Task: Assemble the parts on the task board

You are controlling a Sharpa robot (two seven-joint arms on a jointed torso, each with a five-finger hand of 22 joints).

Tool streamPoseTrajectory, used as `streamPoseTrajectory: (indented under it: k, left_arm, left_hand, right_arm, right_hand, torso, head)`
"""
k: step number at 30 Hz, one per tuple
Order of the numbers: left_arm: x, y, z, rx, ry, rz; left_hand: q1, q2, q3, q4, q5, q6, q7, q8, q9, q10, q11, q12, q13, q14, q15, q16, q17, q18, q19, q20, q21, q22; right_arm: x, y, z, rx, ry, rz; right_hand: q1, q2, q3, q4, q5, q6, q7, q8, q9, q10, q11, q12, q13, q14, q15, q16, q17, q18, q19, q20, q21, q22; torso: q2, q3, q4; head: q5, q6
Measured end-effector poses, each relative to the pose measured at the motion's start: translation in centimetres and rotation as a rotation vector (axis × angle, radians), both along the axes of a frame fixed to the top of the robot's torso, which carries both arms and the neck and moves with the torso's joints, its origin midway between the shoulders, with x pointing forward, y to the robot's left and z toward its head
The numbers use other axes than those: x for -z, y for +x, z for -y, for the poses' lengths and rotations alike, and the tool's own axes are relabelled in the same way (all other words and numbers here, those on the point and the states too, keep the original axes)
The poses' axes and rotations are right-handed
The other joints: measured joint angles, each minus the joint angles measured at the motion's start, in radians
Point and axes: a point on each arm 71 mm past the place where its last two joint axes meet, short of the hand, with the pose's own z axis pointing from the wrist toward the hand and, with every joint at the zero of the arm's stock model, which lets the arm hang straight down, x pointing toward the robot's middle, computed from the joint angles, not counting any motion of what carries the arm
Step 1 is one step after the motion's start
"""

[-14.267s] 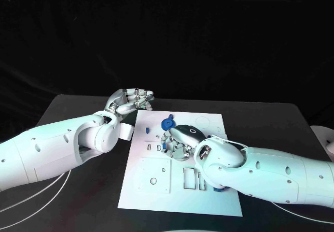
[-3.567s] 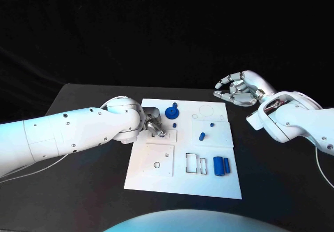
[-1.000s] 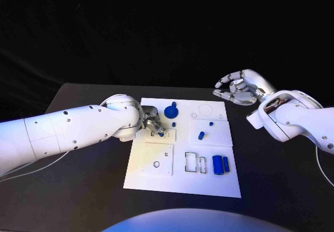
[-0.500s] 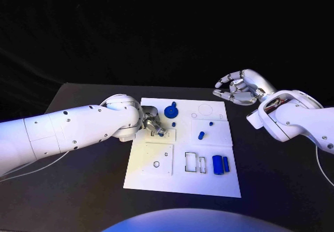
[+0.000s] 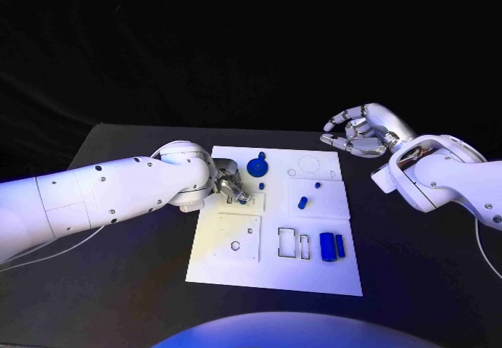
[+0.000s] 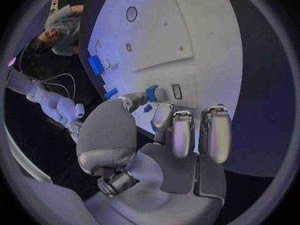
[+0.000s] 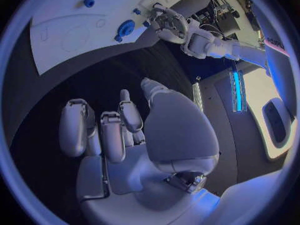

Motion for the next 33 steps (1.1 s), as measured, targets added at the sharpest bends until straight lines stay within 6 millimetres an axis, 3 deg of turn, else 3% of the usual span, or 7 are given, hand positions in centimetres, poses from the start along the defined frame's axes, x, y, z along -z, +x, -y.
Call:
streamPoseTrajectory:
  k: [11, 14, 17, 33]
  left_arm:
    - [0.04, 0.04, -0.07, -0.004, -0.002, -0.004]
    - [0.07, 0.03, -0.11, -0.005, -0.002, -0.005]
    - [0.09, 0.02, -0.2, -0.007, -0.003, -0.007]
    - [-0.14, -0.05, -0.5, -0.018, -0.02, -0.014]
  left_hand:
    - [0.0, 0.0, -0.041, 0.033, 0.0, 0.0, 0.0, 0.0, -0.009, 0.0, 0.0, 0.0, 0.0, 0.0, 0.0, 0.0, 0.0, 0.0, 0.0, 0.0, 0.0, 0.0]
    - [-0.007, -0.007, -0.055, 0.041, 0.0, 0.0, 0.0, 0.0, -0.01, 0.0, 0.0, 0.0, 0.0, 0.0, 0.0, 0.0, 0.0, 0.0, 0.0, 0.0, 0.0, 0.0]
    - [-0.033, -0.017, -0.089, 0.055, -0.005, 0.002, 0.002, 0.001, -0.014, 0.0, 0.0, 0.004, 0.001, 0.0, 0.0, 0.0, 0.0, 0.0, 0.0, 0.0, 0.0, 0.0]
    - [-0.052, -0.009, -0.123, 0.059, -0.005, 0.004, 0.003, 0.0, -0.019, 0.003, 0.003, 0.004, 0.001, 0.0, 0.0, 0.0, 0.0, 0.0, 0.0, 0.0, 0.0, 0.0]
  right_arm:
    - [-0.01, 0.0, 0.01, 0.0, 0.0, 0.001]
    - [-0.01, 0.0, 0.02, 0.001, -0.001, 0.001]
    - [-0.01, 0.0, 0.03, 0.001, -0.001, 0.002]
    - [-0.02, 0.05, 0.13, 0.006, -0.002, 0.006]
  right_hand:
    - [-0.008, 0.0, 0.0, 0.0, 0.0, 0.0, 0.0, 0.001, 0.0, 0.0, 0.0, 0.0, -0.001, 0.0, 0.0, 0.0, 0.0, 0.002, 0.0, 0.0, -0.004, 0.0]
    - [-0.015, -0.001, -0.005, -0.001, 0.0, 0.0, 0.0, 0.004, 0.001, -0.003, -0.003, 0.0, -0.002, 0.0, 0.0, 0.0, 0.0, 0.015, 0.0, 0.0, -0.004, 0.0]
    - [-0.017, -0.004, -0.006, 0.0, 0.0, 0.0, 0.0, 0.004, 0.001, -0.004, -0.004, 0.0, -0.002, 0.0, 0.0, 0.0, 0.0, 0.015, 0.0, 0.0, -0.004, 0.0]
    - [-0.021, 0.0, -0.009, 0.002, 0.0, -0.004, -0.004, 0.004, 0.002, -0.004, -0.004, -0.004, -0.004, 0.0, 0.0, 0.0, 0.0, 0.015, 0.0, 0.0, -0.008, 0.001]
  torso:
    - [0.0, 0.0001, -0.0001]
    - [0.0, 0.0001, -0.0002]
    - [0.0, 0.0001, -0.0003]
    - [0.0, 0.0, -0.0003]
  head:
    - [0.0, 0.002]
    - [0.0, 0.003]
    - [0.0, 0.005]
    - [0.0, 0.006]
